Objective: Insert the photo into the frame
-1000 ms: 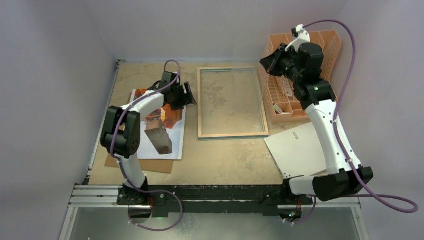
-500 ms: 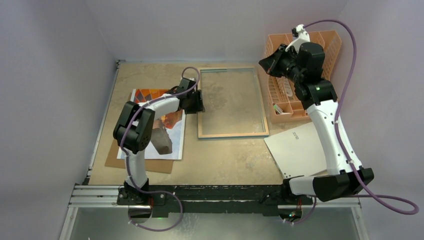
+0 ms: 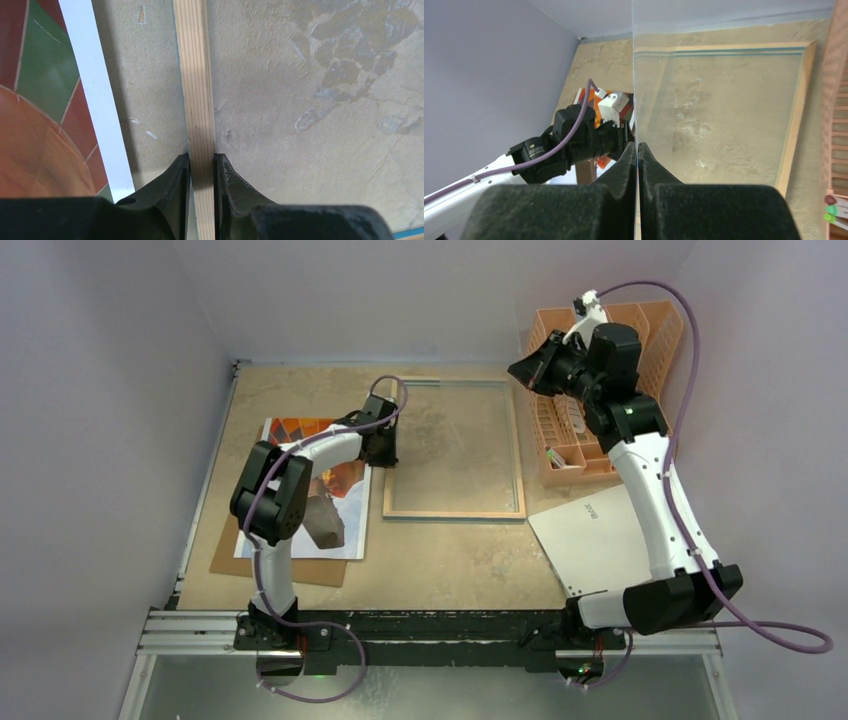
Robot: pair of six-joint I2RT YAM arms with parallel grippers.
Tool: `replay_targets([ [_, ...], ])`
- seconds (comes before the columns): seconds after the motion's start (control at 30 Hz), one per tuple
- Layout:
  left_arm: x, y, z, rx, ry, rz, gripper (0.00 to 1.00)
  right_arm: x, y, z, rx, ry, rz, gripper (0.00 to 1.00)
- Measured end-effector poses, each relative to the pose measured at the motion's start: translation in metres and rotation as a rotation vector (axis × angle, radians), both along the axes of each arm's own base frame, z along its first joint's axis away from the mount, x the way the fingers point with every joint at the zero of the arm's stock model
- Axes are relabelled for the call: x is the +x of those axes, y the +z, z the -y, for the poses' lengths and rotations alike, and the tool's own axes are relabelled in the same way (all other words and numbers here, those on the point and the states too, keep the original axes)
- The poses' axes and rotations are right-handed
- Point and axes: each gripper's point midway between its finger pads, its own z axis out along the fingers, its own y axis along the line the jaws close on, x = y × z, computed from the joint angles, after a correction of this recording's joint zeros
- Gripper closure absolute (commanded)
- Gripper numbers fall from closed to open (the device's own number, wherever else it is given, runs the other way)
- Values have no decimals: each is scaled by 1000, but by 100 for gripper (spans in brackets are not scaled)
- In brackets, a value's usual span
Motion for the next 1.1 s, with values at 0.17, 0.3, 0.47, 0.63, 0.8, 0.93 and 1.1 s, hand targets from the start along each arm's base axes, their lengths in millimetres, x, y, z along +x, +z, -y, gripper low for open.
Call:
replay_targets([
  [0.17,-14,0,-9,30,-33,-12,93,3,-24,-17,48,82,-81,100],
  [0.3,-38,-1,-20,50,-47,-42,93,0,-49,-29,103,129,-171,100],
  [0.47,-65,-1,-31,52,-48,-73,93,3,-67,-35,147,132,-232,100],
  [0.63,-80,3,-35,32,-18,-87,89,5,-92,-36,191,106,-287,100],
  [0.8,-94,2,-31,-24,-2,-119,77,2,-127,-38,247,74,-360,100],
  [0.93,-101,-1,-28,-50,0,-147,67,-1,-143,-38,288,50,-405,100],
  [1.1,-102,8,-24,-80,-2,-140,53,-4,-135,-39,333,41,-389,100],
])
